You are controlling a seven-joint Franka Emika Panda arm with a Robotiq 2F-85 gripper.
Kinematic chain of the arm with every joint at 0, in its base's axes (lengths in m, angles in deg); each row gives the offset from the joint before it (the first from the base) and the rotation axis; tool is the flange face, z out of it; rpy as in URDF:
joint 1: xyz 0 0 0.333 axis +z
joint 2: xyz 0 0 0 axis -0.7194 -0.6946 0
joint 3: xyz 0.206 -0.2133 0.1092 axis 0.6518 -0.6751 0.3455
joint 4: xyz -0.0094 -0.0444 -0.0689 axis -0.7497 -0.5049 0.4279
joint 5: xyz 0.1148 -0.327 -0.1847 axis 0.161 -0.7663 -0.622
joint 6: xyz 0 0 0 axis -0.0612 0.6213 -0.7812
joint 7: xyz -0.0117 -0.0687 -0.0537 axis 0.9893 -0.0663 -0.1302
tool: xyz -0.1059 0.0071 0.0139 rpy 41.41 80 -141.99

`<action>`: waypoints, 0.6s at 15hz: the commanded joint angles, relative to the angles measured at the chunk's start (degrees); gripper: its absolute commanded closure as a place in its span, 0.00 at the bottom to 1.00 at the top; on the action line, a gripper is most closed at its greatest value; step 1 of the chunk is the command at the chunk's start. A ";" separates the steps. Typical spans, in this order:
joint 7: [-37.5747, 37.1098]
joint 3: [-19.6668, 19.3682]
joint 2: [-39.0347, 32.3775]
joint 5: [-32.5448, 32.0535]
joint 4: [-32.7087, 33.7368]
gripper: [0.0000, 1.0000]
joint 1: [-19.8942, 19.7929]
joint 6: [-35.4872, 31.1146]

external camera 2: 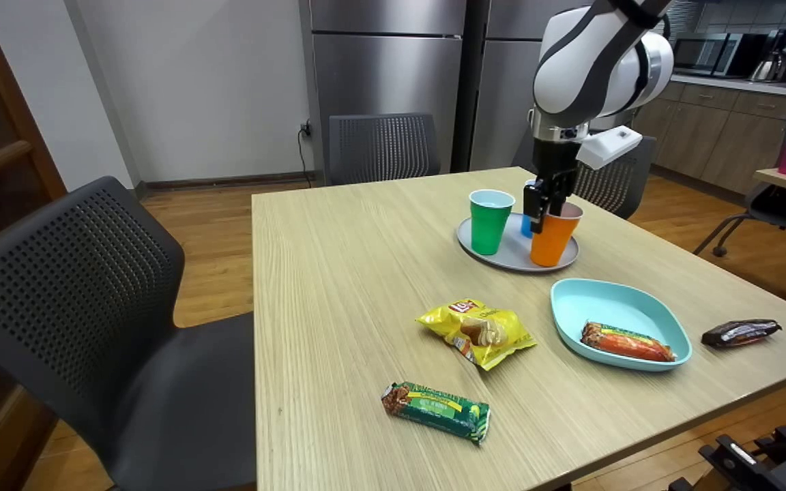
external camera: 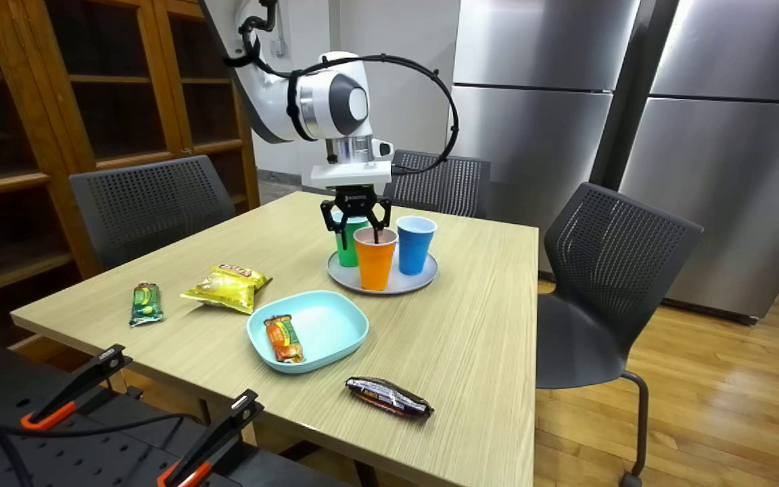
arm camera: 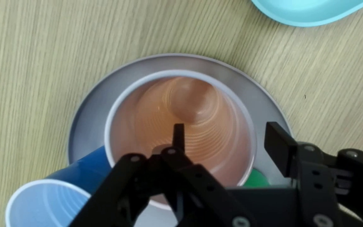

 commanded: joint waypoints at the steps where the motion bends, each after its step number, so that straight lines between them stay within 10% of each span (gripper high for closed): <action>1: 0.96 0.65 5.57 -0.24 -5.58 0.02 -1.15 -0.96; 9: 4.80 2.51 15.59 3.53 -14.51 0.00 -3.97 -2.78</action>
